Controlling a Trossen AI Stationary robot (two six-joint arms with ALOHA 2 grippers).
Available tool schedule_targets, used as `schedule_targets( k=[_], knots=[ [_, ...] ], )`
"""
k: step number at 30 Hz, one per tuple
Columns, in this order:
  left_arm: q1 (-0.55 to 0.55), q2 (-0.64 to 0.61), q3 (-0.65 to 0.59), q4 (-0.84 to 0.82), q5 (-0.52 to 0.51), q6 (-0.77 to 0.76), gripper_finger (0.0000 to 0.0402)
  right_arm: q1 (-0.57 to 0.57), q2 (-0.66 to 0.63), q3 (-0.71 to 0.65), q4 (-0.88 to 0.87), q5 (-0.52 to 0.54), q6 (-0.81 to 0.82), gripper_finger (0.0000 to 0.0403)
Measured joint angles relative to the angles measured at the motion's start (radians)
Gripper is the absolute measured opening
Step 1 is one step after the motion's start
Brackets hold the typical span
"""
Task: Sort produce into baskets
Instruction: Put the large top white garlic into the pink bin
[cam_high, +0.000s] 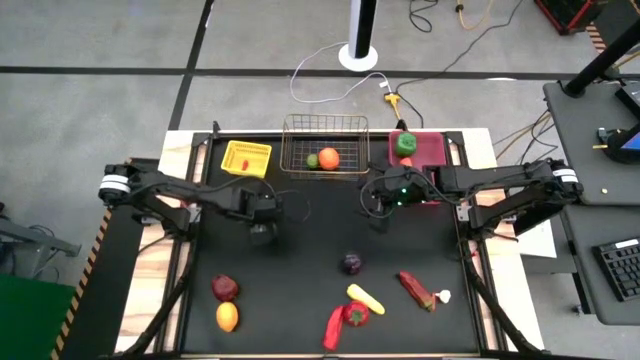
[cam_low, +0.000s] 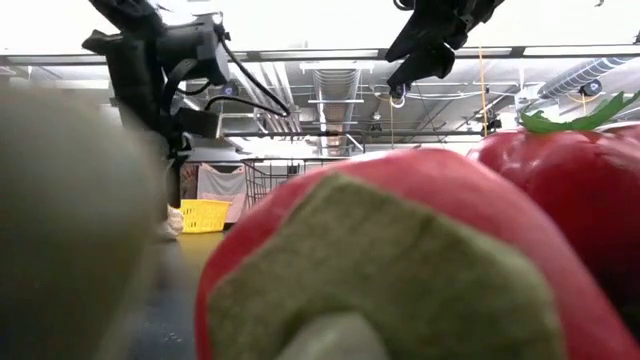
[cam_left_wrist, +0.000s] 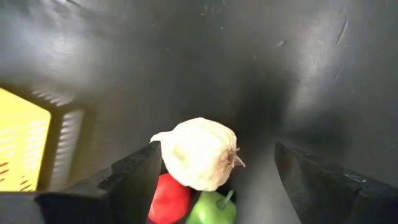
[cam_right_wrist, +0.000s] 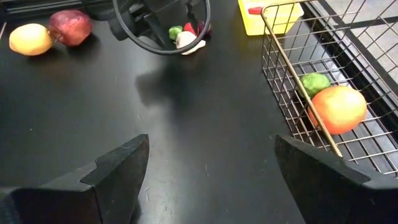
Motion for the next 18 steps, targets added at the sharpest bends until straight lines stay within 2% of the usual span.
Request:
schedule_targets(
  k=[5, 18],
  knots=[
    [0.001, 0.001, -0.026, 0.023, -0.026, -0.002, 0.0266, 0.0, 0.0, 0.0, 0.002, 0.0, 0.0, 0.0336],
    [0.005, 0.004, -0.042, 0.052, -0.03, -0.006, 0.0146, 0.0, 0.0, 0.0, 0.02, 0.0, -0.003, 0.0336]
  ],
)
